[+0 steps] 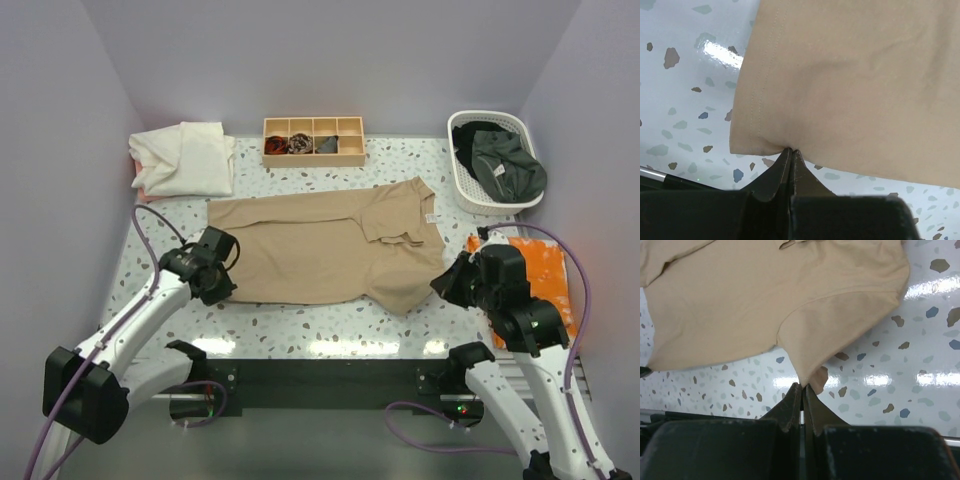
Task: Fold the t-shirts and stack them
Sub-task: Grap the side of the flattened tshirt closest away from the robot with both arms, then fold the other side of the tshirt into a rectangle
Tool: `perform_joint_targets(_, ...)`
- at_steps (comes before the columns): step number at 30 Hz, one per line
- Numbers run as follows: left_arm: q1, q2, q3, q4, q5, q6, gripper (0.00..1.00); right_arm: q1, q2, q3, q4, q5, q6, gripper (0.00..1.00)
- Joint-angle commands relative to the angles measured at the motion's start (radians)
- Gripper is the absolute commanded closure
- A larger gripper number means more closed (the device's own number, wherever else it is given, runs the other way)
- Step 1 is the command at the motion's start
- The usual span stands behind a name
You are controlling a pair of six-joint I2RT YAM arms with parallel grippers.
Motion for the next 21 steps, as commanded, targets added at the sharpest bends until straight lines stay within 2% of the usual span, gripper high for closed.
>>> perform_joint_targets(1,-0.004,0.013,0.032,-0.048,-0.029,0.019,1.00,0.002,-0.017,0.051,-0.043,0.045,0.045,1.00)
perform_joint_targets(8,-0.004,0.078,0.079,-0.018,-0.052,0.065,1.00,0.004,0.012,0.052,0.001,0.075,0.040,1.00)
perform_joint_targets(21,-0.004,0.325,0.195,0.087,-0.107,0.183,1.00,0.002,0.226,0.086,0.194,0.184,-0.021,1.00)
